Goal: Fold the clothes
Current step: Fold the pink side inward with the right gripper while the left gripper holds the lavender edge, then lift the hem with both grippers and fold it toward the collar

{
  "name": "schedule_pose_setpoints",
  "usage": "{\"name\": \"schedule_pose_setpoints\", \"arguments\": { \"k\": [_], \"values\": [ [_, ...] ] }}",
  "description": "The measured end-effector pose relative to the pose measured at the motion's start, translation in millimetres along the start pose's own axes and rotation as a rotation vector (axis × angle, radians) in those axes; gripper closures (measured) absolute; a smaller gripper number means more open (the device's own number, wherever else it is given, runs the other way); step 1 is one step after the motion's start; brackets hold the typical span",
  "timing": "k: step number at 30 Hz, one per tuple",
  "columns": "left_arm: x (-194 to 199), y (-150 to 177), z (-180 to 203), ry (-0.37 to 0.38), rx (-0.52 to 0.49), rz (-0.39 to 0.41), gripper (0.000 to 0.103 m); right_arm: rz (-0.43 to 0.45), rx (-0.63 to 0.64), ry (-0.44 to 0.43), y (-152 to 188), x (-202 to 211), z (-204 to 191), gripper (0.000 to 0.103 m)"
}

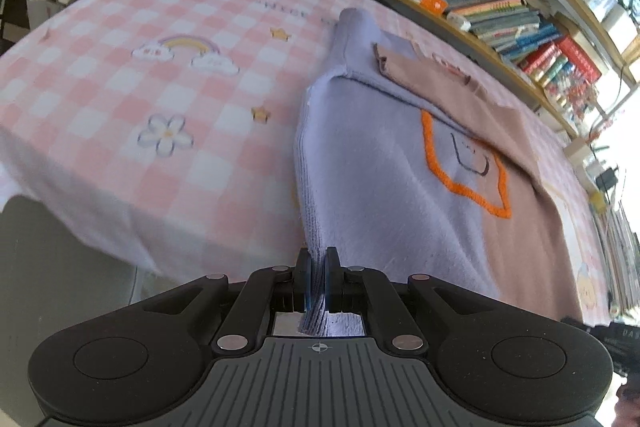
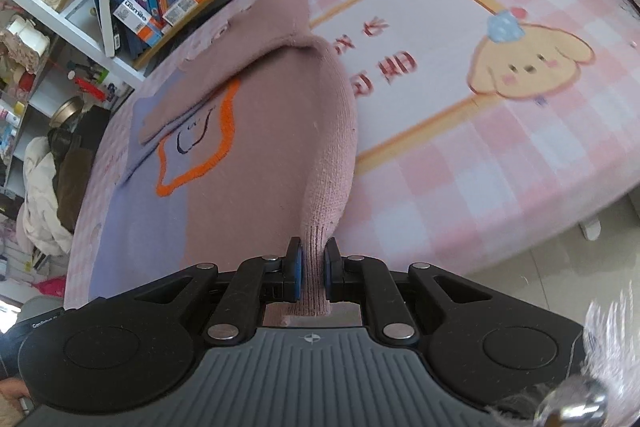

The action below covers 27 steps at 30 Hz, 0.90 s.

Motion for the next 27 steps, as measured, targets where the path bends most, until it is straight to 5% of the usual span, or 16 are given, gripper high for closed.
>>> {"name": "schedule_pose_setpoints", "arguments": {
  "k": [13, 20, 27],
  "values": [
    [5.1, 23.6, -1.1, 0.013, 0.019, -0.036, 0.099, -0.047, -0.004, 0.002, 21.5, 14.0, 15.4, 0.094],
    [22.2, -4.8, 12.2, 0.094, 0.029, 0.058, 0.099, 0.082, 0.033, -0.118, 1.4, 39.7, -1.5, 0.094],
    [45.8, -66.7, 30.5, 0.222, 0.091, 0.236, 0.099, 0.223, 0.037, -0.205, -49.9, 58.2, -26.0, 0.094]
  ]
}}
Point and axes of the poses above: each gripper's, at about its wrist camera, not at the fingertips, and x roughly against the way its jaws point, z to its right, y to its underside, the point moved 7 cm from there along -x, roughly the way its jaws point, and after that the axes turned 8 degrees about -z, right-handed, at the moved point
